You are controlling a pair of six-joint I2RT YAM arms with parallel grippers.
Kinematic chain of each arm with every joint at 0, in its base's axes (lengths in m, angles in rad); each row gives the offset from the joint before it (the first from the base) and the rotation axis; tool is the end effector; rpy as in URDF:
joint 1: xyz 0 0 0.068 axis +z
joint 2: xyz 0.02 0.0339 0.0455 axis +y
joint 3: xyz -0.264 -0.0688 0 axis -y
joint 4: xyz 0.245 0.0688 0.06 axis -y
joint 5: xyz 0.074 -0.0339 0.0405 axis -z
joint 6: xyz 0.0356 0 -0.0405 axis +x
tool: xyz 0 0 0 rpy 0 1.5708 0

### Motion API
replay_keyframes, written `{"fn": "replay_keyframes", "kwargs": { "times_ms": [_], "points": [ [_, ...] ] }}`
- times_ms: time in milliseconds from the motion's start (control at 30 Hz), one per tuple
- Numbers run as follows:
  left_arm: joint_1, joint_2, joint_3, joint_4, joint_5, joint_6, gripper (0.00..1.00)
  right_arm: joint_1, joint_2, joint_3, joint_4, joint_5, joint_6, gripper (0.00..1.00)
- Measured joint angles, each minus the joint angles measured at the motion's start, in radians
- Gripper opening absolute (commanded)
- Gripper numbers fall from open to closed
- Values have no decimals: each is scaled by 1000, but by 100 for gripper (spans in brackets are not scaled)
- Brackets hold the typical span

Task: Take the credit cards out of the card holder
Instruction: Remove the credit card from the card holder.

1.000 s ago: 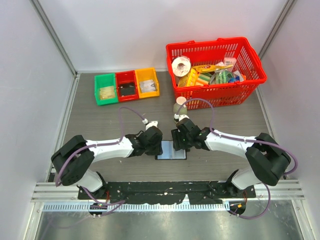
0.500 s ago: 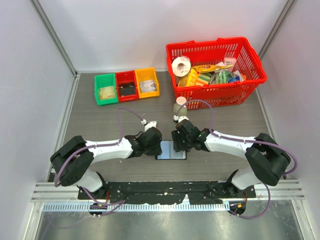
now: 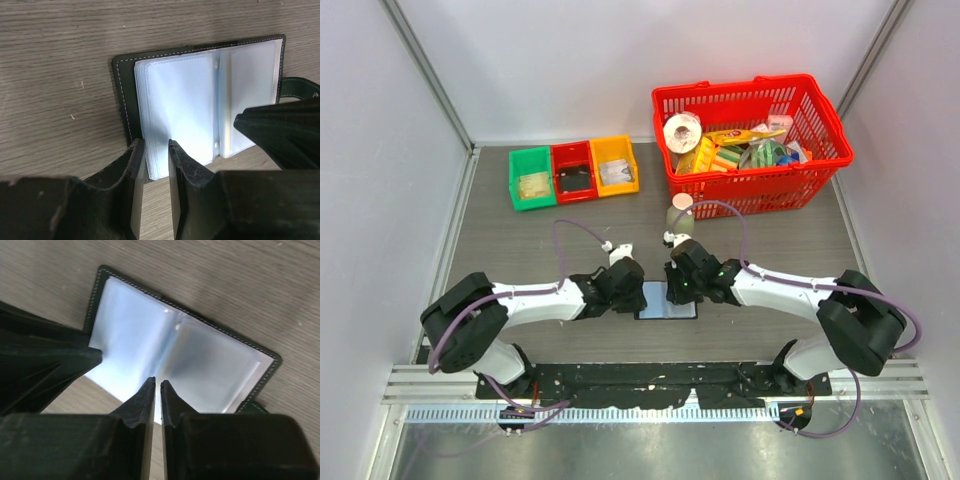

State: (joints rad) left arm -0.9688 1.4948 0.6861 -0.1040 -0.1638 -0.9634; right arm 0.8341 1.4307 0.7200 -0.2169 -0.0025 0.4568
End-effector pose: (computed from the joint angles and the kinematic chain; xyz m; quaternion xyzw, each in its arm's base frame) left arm 0.1629 -0.2269 0.1546 -0.0239 0.9432 -0.2209 0.2468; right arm 0.1838 0.2028 0.1729 -0.1783 0.9318 0.1911 0.2518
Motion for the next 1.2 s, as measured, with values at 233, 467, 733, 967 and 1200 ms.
{"fn": "replay_keyframes", "kwargs": {
  "times_ms": [233,467,733,967,1200],
  "points": [
    [-2,-8,-19,24,-3,-14,27,5,-19,4,18,-48,17,29],
    [-2,-34,-62,73,-12,-55,27,5,-50,7,-45,97,68,54],
    [-5,-36,-68,82,-20,-74,27,5,-60,-27,-46,132,107,63],
    [-12,-36,-68,82,-31,-77,27,5,-18,-33,-30,140,132,64],
    [-18,-35,-68,82,-39,-77,27,3,-17,-46,6,126,140,49]
  ]
}}
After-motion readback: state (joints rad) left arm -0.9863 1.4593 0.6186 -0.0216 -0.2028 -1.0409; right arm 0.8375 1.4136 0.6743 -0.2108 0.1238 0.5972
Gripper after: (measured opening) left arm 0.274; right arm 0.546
